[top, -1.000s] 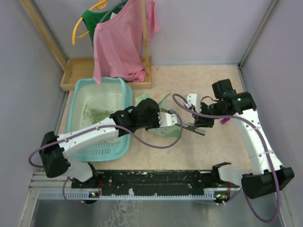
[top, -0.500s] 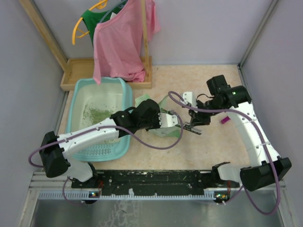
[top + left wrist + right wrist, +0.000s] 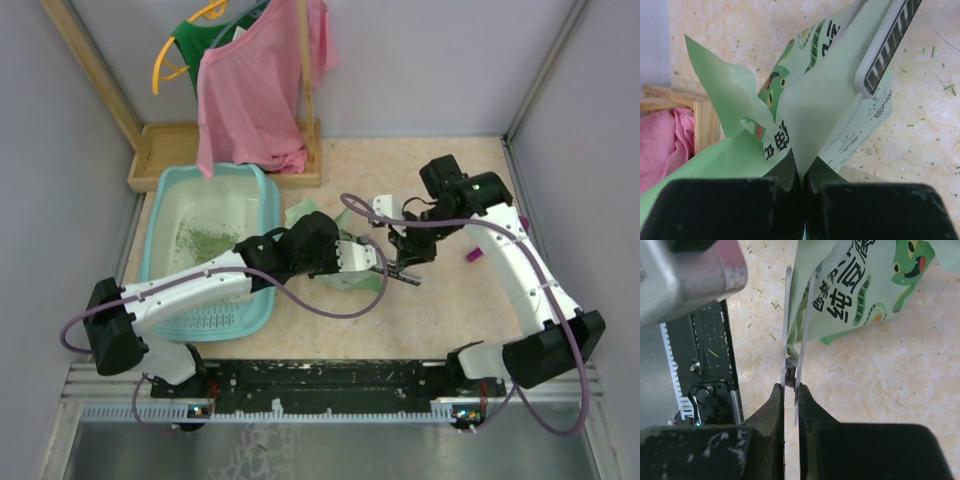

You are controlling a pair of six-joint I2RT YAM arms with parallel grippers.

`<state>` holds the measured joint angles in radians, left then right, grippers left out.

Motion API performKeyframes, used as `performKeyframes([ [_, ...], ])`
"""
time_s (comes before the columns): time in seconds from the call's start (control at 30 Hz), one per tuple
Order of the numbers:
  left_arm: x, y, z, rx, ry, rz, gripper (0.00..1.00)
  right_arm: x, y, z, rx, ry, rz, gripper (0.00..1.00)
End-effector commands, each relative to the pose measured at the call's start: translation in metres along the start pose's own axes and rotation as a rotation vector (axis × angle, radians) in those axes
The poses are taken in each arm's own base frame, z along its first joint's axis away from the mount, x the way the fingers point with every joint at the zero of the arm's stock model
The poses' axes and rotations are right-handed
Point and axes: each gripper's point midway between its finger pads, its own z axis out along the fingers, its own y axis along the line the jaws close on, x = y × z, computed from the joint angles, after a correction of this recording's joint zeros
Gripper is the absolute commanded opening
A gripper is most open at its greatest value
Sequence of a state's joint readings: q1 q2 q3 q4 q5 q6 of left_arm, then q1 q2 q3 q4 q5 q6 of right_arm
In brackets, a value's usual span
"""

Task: Fill the litter box with clean litter
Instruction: Clamp the cat litter bag at the center of the board.

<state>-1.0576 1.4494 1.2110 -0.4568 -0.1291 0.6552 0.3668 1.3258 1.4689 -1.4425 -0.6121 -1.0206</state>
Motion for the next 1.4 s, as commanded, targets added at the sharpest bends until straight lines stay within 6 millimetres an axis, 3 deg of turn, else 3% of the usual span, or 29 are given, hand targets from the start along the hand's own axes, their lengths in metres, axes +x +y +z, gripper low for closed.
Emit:
performKeyframes([
  [0.0,-0.078,0.041,-0.029,-0.141,-0.251,-0.007,0.00,-0.013,-0.017,-0.006,0.069,-0.004,-0.014,0.00],
  [0.5,-0.089,0.034,-0.025,-0.142,-0.259,0.017,0.00,-0.045,-0.022,-0.003,0.066,-0.027,-0.054,0.00],
  [0.93,-0.094,0.036,-0.021,-0.146,-0.257,0.004,0.00,-0.057,-0.023,-0.003,0.102,-0.073,-0.028,0.00],
  [1.37,-0.096,0.033,-0.021,-0.139,-0.256,-0.015,0.00,-0.069,-0.046,-0.004,0.197,-0.079,-0.001,0.00],
])
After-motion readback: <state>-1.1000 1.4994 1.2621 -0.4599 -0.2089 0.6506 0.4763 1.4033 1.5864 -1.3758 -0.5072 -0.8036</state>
